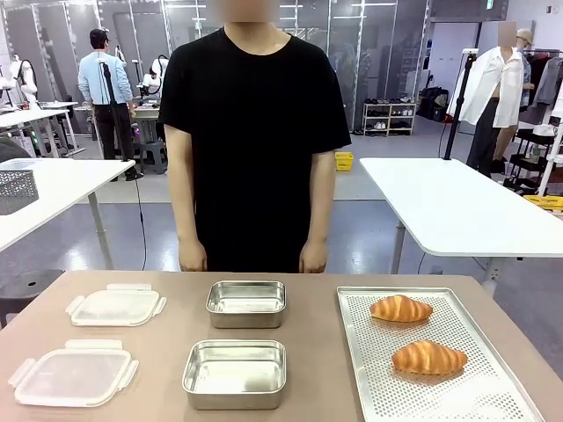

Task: Place the bread into the airtight container.
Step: Pick up a Butter Roll and place it into an empty Airtight Container.

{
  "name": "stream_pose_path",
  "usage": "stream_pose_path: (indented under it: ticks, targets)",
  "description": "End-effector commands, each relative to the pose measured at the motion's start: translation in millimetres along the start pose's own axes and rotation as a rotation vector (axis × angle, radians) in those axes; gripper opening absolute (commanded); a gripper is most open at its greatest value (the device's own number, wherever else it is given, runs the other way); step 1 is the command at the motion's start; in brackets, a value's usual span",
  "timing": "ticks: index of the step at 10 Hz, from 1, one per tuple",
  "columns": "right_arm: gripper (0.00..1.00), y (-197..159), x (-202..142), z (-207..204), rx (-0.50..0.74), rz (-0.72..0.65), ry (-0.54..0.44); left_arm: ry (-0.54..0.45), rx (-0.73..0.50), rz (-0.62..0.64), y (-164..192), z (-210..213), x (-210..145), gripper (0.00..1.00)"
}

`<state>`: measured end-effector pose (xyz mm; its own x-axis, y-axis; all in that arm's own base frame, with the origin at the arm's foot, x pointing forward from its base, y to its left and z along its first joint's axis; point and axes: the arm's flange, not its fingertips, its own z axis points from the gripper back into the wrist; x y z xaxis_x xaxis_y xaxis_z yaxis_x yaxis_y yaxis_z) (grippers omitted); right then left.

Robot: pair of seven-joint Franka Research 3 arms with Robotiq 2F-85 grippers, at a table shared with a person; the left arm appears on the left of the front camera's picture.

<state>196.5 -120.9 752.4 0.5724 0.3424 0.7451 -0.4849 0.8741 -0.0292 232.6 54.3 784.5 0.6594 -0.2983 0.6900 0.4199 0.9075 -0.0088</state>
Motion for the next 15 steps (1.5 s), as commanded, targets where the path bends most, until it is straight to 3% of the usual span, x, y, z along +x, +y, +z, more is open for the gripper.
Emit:
stream_pose_path:
  ticks: [1,3,12,15]
  targets:
    - [1.0,0,-1,12,-0.046,0.017,0.023,-0.004,0.077,-0.004,-6,19,-8,1.0]
    - [1.0,0,-1,13,-0.022,0.003,-0.005,-0.033,0.039,0.002,-8,14,-20,1.0]
    - [1.0,-1,0,15,-0.028,0.002,-0.005,-0.031,0.048,0.003,-3,22,-9,1.0]
    - [1.0,47,47,-42,0.151,0.538,0.181,-0.031,0.048,0.003,-3,22,-9,1.0]
